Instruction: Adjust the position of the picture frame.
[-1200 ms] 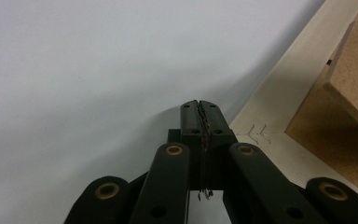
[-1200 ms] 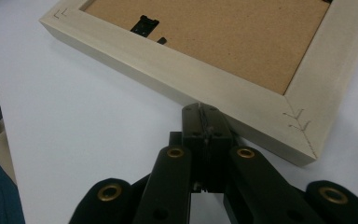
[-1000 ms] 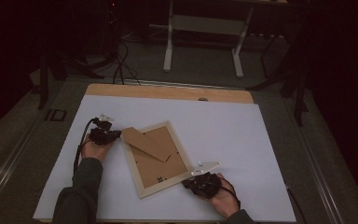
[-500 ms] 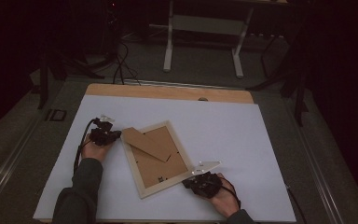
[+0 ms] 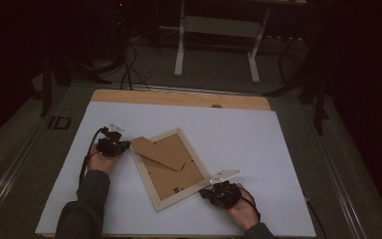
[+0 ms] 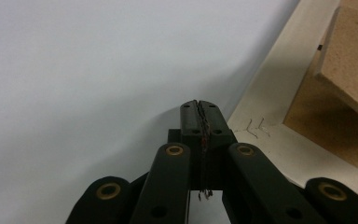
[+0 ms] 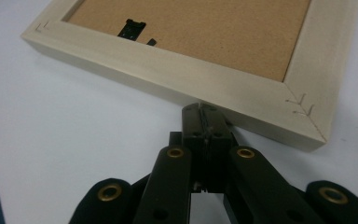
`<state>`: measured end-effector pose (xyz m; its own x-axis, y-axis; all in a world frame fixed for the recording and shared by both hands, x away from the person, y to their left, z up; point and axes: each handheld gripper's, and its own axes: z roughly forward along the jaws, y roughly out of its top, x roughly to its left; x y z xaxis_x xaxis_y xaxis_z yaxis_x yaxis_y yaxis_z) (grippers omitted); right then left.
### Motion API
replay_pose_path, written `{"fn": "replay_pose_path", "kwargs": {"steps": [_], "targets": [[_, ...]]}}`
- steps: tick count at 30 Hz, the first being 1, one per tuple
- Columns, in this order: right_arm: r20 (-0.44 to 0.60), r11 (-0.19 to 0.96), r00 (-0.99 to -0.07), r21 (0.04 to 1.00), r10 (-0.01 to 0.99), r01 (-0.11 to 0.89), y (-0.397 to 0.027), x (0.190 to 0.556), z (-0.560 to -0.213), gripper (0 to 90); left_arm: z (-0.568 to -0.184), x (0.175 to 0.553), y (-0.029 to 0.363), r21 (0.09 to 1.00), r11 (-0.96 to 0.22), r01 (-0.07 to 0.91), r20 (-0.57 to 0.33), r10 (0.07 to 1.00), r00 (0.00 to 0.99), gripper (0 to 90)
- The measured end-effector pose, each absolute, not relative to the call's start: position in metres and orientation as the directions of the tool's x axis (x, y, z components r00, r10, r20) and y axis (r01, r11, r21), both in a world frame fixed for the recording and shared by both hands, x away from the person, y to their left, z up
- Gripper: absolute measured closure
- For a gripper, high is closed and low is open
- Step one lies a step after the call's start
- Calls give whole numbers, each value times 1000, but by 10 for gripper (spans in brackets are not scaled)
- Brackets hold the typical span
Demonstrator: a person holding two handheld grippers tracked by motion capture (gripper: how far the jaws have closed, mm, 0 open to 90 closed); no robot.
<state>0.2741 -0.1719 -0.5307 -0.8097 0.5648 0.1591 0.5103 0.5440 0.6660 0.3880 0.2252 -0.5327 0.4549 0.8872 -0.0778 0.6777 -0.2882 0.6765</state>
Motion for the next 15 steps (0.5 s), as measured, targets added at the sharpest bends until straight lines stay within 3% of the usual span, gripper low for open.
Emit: {"fn": "replay_pose_path", "kwargs": {"steps": [15], "targets": [[165,519,-782,663,601,539,-183,279,-530,896,-532,383,220,674,-307,672,-69,880,471,900]]}}
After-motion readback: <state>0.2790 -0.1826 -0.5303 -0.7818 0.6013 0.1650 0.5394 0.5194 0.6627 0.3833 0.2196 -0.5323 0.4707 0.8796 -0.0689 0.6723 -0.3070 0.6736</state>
